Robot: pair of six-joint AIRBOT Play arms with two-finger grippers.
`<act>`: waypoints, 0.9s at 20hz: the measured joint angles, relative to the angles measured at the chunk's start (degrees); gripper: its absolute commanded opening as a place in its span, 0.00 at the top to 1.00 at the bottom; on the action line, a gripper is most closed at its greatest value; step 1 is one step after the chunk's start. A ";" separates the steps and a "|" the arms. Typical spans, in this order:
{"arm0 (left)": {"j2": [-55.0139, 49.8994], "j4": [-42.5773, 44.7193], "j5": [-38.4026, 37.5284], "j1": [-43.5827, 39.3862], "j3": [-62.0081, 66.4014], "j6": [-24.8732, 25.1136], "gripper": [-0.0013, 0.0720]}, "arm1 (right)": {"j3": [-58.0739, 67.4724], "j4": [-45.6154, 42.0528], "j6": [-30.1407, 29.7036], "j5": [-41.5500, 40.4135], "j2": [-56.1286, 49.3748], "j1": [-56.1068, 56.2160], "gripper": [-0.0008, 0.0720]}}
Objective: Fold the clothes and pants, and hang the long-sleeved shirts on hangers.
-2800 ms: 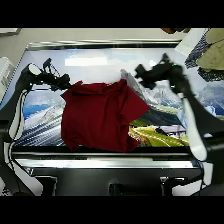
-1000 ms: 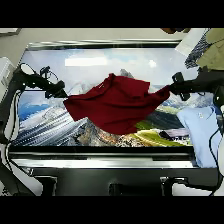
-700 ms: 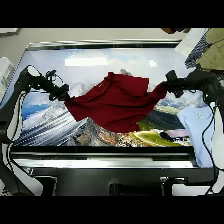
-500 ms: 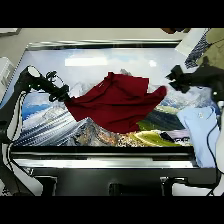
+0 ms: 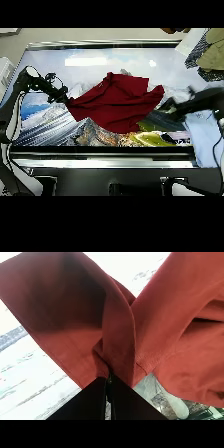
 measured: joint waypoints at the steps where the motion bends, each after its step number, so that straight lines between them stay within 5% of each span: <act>1: 0.02 -0.02 -0.15 0.00 0.00 0.00 0.96 | -3.67 1.07 -0.48 1.99 0.35 2.51 0.23; 6: 0.02 0.24 -0.28 0.04 0.00 -0.09 0.96 | -13.60 4.04 1.73 15.50 -0.72 16.22 0.25; 8: 0.00 0.87 -0.33 0.04 0.00 -0.20 0.96 | -14.71 5.14 3.56 19.04 -2.25 19.74 0.36; 9: 0.02 1.16 -0.39 0.04 0.00 -0.20 0.96 | -15.02 5.99 4.11 20.59 -2.91 21.16 0.47; 10: 0.00 1.36 -0.39 0.04 0.00 -0.17 0.96 | -15.19 6.29 4.63 21.86 -3.41 22.16 0.74; 11: 0.00 1.55 -0.39 0.04 0.00 -0.17 0.96 | -15.28 6.16 4.94 23.02 -3.82 22.93 0.91; 18: 3.45 1.97 -0.04 0.17 2.23 1.36 0.97 | -6.60 3.69 6.14 25.94 1.55 24.55 0.95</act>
